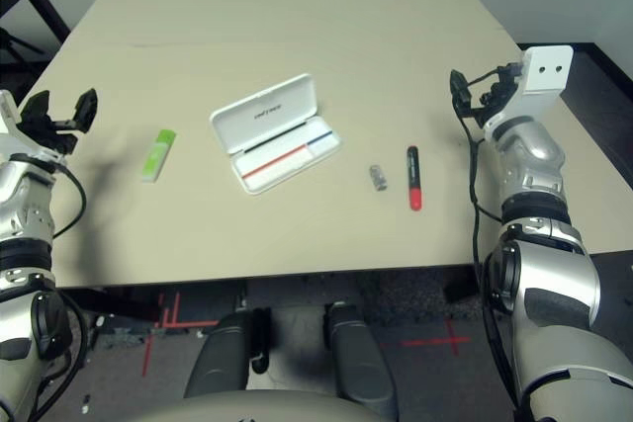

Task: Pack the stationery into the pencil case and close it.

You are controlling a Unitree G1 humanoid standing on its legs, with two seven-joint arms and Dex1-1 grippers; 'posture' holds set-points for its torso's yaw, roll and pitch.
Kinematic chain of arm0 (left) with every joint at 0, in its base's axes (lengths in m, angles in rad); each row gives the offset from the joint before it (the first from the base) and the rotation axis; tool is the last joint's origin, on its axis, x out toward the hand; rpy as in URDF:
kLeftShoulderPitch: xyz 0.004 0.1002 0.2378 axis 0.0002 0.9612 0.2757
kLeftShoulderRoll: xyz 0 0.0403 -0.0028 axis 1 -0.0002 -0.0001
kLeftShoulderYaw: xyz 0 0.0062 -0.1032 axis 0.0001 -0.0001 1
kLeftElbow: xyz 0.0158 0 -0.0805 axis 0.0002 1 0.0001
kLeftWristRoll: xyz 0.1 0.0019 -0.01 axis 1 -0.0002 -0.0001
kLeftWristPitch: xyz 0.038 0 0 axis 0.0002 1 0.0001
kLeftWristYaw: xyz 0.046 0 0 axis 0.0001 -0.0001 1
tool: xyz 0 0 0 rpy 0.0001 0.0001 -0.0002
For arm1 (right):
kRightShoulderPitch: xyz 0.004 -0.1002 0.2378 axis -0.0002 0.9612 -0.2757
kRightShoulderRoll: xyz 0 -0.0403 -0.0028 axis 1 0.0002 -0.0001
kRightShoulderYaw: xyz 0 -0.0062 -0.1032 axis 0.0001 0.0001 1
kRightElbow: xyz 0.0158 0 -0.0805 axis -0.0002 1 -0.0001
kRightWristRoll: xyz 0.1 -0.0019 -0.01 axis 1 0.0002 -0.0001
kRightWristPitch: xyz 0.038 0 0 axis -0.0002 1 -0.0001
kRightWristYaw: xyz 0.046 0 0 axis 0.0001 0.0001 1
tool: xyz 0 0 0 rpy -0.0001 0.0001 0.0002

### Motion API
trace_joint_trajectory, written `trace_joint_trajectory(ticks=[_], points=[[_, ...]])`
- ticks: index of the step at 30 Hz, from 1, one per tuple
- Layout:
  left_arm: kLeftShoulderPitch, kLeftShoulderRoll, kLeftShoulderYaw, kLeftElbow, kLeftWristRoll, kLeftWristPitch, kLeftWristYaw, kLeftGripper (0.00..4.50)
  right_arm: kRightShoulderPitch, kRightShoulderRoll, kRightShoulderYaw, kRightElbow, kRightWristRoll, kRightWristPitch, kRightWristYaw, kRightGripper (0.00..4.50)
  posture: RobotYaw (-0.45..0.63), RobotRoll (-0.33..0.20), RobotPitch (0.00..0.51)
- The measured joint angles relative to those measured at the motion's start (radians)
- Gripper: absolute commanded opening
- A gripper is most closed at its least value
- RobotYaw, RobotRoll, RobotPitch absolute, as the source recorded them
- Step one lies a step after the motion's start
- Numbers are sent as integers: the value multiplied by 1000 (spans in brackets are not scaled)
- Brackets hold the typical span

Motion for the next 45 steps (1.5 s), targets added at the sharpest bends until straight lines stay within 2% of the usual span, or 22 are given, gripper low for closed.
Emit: trace_joint_trajectory(ticks=[14,26,35,45], points=[[-8,-10,-3,-8,-2,5,-7,4438,11,-9,-1,-17,4,-8,26,4500,-155,0,142],[-2,-48,-14,-135,-12,46,-10,4438,17,-56,13,-110,17,93,211,4500,-158,0,137],[88,-46,-65,-348,-39,200,-100,4438,112,-101,108,-324,33,293,500,4500,-144,0,147],[286,49,-134,-723,-133,464,-290,4438,125,-109,164,-404,36,376,580,4500,-70,0,149]])
